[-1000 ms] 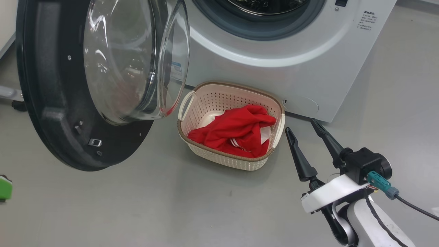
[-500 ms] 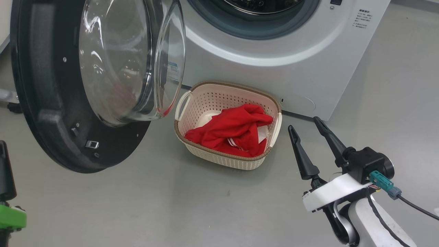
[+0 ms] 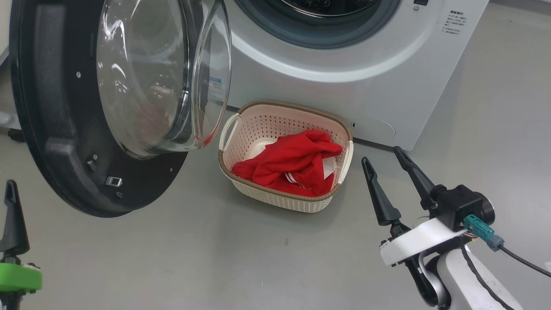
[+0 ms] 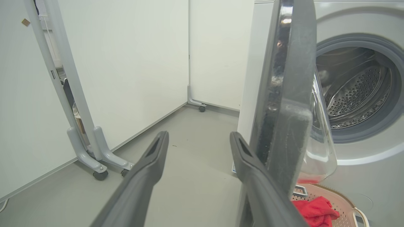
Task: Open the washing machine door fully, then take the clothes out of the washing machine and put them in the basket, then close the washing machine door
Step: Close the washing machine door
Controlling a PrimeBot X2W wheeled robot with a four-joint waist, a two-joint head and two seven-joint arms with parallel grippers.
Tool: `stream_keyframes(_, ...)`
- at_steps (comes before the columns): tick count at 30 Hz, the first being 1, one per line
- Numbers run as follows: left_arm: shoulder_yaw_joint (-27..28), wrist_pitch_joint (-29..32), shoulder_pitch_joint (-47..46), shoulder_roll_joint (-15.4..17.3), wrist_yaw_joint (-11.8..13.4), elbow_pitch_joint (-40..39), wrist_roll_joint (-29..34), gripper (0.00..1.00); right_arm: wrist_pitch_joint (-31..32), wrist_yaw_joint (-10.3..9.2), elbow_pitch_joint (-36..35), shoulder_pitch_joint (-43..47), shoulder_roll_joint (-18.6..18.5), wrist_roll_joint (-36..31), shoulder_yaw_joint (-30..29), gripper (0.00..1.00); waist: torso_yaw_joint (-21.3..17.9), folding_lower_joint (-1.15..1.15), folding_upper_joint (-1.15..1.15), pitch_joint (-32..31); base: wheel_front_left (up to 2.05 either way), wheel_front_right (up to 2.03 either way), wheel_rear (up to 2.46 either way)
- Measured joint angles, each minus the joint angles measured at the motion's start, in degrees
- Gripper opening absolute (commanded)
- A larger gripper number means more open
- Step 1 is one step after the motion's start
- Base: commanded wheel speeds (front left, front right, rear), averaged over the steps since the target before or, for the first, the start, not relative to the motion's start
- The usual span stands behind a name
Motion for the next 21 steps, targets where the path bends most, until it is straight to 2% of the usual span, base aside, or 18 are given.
stream_keyframes(21,-1.44,-1.71,0.0,0.38,-0.01,2.21,1.34,1.0,-0.18,0.0,0.29,0.0,0.1,0.01,0.0,1.0,0.19,0.0,0.0,-0.42,0.0,0.0,0.0)
